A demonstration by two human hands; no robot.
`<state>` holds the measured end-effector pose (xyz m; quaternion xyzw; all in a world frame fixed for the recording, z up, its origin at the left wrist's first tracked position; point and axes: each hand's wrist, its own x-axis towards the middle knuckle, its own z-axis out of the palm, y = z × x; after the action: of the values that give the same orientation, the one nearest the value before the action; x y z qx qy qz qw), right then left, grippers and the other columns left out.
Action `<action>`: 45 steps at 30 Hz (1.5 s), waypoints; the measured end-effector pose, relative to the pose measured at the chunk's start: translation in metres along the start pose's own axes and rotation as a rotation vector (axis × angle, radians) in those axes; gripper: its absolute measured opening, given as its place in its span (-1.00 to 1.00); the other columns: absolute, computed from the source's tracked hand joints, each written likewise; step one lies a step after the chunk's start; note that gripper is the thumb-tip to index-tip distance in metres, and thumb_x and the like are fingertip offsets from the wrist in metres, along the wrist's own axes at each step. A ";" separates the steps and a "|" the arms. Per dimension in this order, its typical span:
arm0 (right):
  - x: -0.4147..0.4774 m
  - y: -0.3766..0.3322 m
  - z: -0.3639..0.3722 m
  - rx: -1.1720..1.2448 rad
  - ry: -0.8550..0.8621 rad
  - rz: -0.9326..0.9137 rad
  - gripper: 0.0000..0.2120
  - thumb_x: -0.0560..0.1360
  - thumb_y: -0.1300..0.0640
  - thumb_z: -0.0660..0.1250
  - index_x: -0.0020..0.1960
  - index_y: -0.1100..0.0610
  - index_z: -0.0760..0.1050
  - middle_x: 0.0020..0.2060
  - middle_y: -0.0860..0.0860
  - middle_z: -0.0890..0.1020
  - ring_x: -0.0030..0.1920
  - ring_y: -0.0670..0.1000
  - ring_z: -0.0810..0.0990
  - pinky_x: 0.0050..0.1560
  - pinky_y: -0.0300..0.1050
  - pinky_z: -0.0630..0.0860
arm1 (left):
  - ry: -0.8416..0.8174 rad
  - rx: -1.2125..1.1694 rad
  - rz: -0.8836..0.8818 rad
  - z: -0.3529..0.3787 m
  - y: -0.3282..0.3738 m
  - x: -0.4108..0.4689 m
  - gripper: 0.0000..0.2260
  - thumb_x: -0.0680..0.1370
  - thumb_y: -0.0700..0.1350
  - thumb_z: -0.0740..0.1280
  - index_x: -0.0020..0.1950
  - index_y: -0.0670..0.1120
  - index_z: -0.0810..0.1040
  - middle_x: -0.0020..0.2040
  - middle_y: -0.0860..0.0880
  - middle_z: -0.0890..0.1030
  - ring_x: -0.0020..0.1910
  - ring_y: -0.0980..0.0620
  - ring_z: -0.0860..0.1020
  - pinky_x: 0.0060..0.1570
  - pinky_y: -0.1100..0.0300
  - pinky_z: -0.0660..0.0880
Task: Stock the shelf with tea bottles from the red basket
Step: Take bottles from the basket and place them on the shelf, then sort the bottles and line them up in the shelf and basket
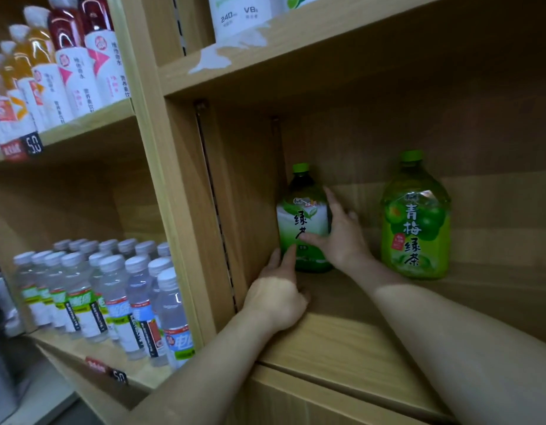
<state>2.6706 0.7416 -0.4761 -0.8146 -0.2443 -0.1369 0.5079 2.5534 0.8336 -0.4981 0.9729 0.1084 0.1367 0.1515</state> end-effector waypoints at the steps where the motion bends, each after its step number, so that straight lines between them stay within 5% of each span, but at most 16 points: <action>1: 0.001 0.003 -0.003 0.022 -0.007 -0.004 0.00 0.32 -0.01 0.56 0.53 -0.21 -0.01 0.32 0.20 0.38 0.30 0.19 0.44 0.32 0.07 0.40 | -0.012 -0.022 -0.010 0.000 0.001 0.007 -0.23 0.55 -0.06 0.29 0.58 0.09 -0.16 0.60 -0.11 -0.08 0.54 -0.11 0.13 0.45 0.12 0.20; 3: 0.003 0.010 -0.008 0.095 -0.008 -0.024 -0.01 0.28 -0.01 0.58 0.53 -0.19 0.06 0.21 0.13 0.49 0.18 0.08 0.54 0.24 -0.08 0.50 | -0.038 -0.034 -0.017 0.003 0.003 0.017 -0.22 0.56 -0.07 0.28 0.57 0.13 -0.20 0.60 -0.12 -0.07 0.54 -0.11 0.16 0.43 0.12 0.22; 5: 0.003 0.014 -0.013 0.165 -0.027 -0.013 -0.10 0.35 0.10 0.54 0.54 -0.09 0.12 -0.09 -0.05 0.54 -0.14 -0.18 0.54 -0.12 -0.51 0.47 | -0.057 -0.017 -0.026 0.005 0.005 0.023 -0.21 0.56 -0.08 0.29 0.57 0.12 -0.22 0.60 -0.13 -0.06 0.54 -0.11 0.15 0.43 0.11 0.22; 6: 0.001 0.012 -0.016 0.149 -0.029 -0.004 -0.16 0.39 0.15 0.51 0.53 -0.03 0.15 -0.22 -0.12 0.50 -0.25 -0.23 0.48 -0.27 -0.57 0.39 | -0.063 -0.007 -0.029 0.006 0.005 0.025 -0.20 0.56 -0.07 0.29 0.57 0.11 -0.23 0.60 -0.13 -0.06 0.54 -0.11 0.14 0.44 0.11 0.22; 8: -0.002 0.007 -0.017 0.075 0.034 0.002 -0.26 0.42 0.13 0.49 0.51 0.04 0.24 -0.27 -0.12 0.53 -0.22 -0.13 0.56 -0.20 -0.43 0.45 | -0.072 0.003 -0.034 0.004 0.006 0.028 -0.20 0.55 -0.07 0.30 0.58 0.10 -0.20 0.60 -0.12 -0.05 0.55 -0.11 0.13 0.44 0.12 0.19; 11: -0.008 -0.003 -0.015 -0.058 0.118 0.058 -0.39 0.41 0.05 0.49 0.42 0.05 0.39 0.03 0.07 0.67 0.09 0.14 0.61 0.12 -0.05 0.54 | -0.059 0.012 -0.004 -0.001 0.009 0.027 -0.27 0.54 -0.10 0.29 0.59 0.04 -0.07 0.60 -0.10 -0.02 0.55 -0.12 0.12 0.47 0.13 0.17; 14: -0.009 -0.007 -0.017 -0.014 0.030 0.104 -0.39 0.44 0.15 0.45 0.45 0.05 0.35 0.11 0.10 0.64 0.14 0.15 0.59 0.13 -0.06 0.53 | -0.081 0.144 0.066 -0.004 0.019 0.025 -0.30 0.56 -0.11 0.27 0.59 0.04 -0.05 0.60 -0.07 -0.03 0.54 -0.15 0.12 0.46 0.03 0.21; 17: -0.010 -0.012 -0.033 0.175 -0.170 0.164 -0.43 0.47 0.30 0.35 0.43 0.05 0.32 0.19 0.08 0.58 0.17 0.12 0.54 0.09 -0.08 0.49 | 0.000 0.276 0.044 -0.009 0.033 0.029 -0.45 0.57 -0.08 0.23 0.54 0.03 0.15 0.55 -0.11 0.16 0.43 -0.21 0.33 0.30 -0.03 0.40; 21: -0.030 -0.024 -0.056 0.299 -0.327 0.228 -0.45 0.53 0.27 0.28 0.45 -0.05 0.25 0.24 0.07 0.50 0.19 0.11 0.50 0.05 0.01 0.56 | 0.019 0.316 0.028 -0.014 0.042 0.024 -0.48 0.53 -0.10 0.27 0.48 0.00 0.24 0.45 -0.13 0.29 0.36 -0.22 0.39 0.20 -0.06 0.46; 27: -0.060 -0.024 -0.102 0.057 -0.166 0.083 -0.58 0.48 0.30 0.28 0.27 -0.01 0.47 0.03 0.11 0.65 0.00 0.21 0.66 -0.03 0.08 0.60 | 0.188 0.588 0.233 -0.025 0.052 0.022 -0.31 0.53 -0.16 0.31 0.58 0.00 0.01 0.60 -0.06 -0.12 0.56 -0.16 -0.05 0.42 -0.15 0.20; 31: -0.093 -0.013 -0.151 -0.059 -0.047 -0.015 -0.55 0.47 0.29 0.32 0.30 -0.05 0.46 0.01 0.05 0.64 -0.01 0.10 0.64 -0.04 -0.07 0.57 | 0.199 0.288 0.206 -0.022 0.079 0.013 -0.42 0.54 -0.12 0.29 0.54 -0.03 0.18 0.58 -0.09 0.07 0.53 -0.15 0.10 0.41 -0.05 0.23; 35: -0.153 -0.014 -0.221 -0.211 0.110 -0.133 -0.51 0.47 0.05 0.39 0.34 -0.19 0.36 -0.05 -0.11 0.61 -0.15 -0.06 0.68 -0.04 0.00 0.63 | 0.363 -0.253 0.523 -0.013 0.148 -0.022 -0.71 0.54 -0.09 0.27 0.25 0.05 0.56 0.18 0.01 0.61 0.12 0.02 0.56 0.08 0.21 0.45; 39: -0.225 -0.016 -0.296 -0.329 0.131 -0.090 -0.58 0.31 -0.16 0.33 0.17 -0.21 0.51 -0.12 -0.05 0.68 -0.12 -0.10 0.68 -0.14 -0.10 0.66 | 0.225 -0.508 0.924 0.001 0.220 -0.075 -0.84 0.52 -0.04 0.30 -0.02 0.10 0.67 -0.25 0.21 0.60 -0.23 0.24 0.55 -0.20 0.35 0.45; 42: -0.271 -0.016 -0.336 -0.509 0.151 -0.022 -0.73 0.40 -0.21 0.30 0.07 -0.22 0.56 -0.18 -0.11 0.70 -0.16 -0.11 0.68 -0.18 -0.20 0.62 | 0.012 -0.396 1.213 0.022 0.265 -0.117 -0.75 0.51 0.00 0.28 0.16 0.20 0.54 -0.02 0.21 0.54 -0.10 0.18 0.48 -0.07 0.24 0.47; 45: -0.317 -0.013 -0.374 -0.574 0.219 0.072 -0.64 0.37 -0.35 0.29 0.04 -0.17 0.57 -0.23 -0.08 0.70 -0.24 -0.09 0.68 -0.21 -0.12 0.60 | -0.026 -0.417 1.324 0.050 0.306 -0.155 -0.76 0.52 -0.05 0.27 0.16 0.15 0.55 0.03 0.14 0.55 -0.04 0.13 0.49 -0.03 0.16 0.47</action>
<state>2.4054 0.3293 -0.4488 -0.9133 -0.1106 -0.2693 0.2848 2.4750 0.4960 -0.4807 0.7865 -0.5385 0.2066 0.2210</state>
